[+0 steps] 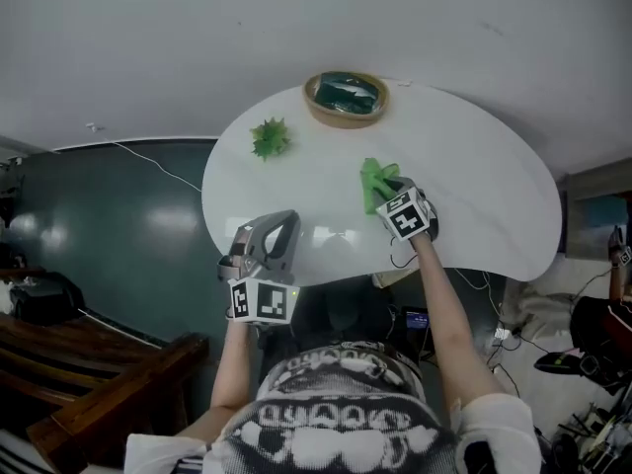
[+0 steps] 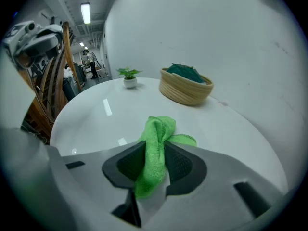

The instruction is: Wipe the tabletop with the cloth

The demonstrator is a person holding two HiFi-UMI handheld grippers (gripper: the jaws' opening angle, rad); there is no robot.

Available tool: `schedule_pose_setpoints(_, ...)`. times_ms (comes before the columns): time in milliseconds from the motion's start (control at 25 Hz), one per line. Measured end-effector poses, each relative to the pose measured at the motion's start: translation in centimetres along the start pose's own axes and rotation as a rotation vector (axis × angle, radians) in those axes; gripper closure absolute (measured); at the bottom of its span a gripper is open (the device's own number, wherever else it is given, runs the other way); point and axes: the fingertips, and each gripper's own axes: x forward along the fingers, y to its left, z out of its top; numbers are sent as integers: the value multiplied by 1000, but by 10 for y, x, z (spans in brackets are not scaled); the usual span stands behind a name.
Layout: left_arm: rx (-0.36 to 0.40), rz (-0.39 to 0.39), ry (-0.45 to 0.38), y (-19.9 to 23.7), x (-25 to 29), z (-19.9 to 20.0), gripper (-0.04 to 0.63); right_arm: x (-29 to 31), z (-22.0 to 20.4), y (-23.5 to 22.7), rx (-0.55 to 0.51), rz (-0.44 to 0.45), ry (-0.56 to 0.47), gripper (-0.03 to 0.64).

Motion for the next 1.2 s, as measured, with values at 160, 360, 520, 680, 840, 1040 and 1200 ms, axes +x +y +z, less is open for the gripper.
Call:
schedule_pose_setpoints(160, -55, 26, -8, -23, 45, 40, 577, -20, -48, -72, 30, -21, 9, 499)
schedule_pose_setpoints(360, -50, 21, -20, -63, 90, 96, 577, -54, -109, -151, 105, -64, 0, 499)
schedule_pose_setpoints(520, -13, -11, -53, -93, 118, 142, 577, -90, -154, -203, 109, -107, 19, 499)
schedule_pose_setpoints(680, 10, -53, -81, -118, 143, 177, 577, -127, -208, -253, 136, -169, 59, 499)
schedule_pose_setpoints(840, 35, -79, -103, -138, 161, 204, 577, -165, -266, -301, 203, -245, 100, 499)
schedule_pose_setpoints(1040, 54, -101, -105, -157, 170, 222, 577, -208, -338, -349, 276, -334, 142, 499)
schedule_pose_setpoints(1200, 55, -100, -74, -166, 168, 222, 577, -227, -374, -367, 347, -369, 161, 499)
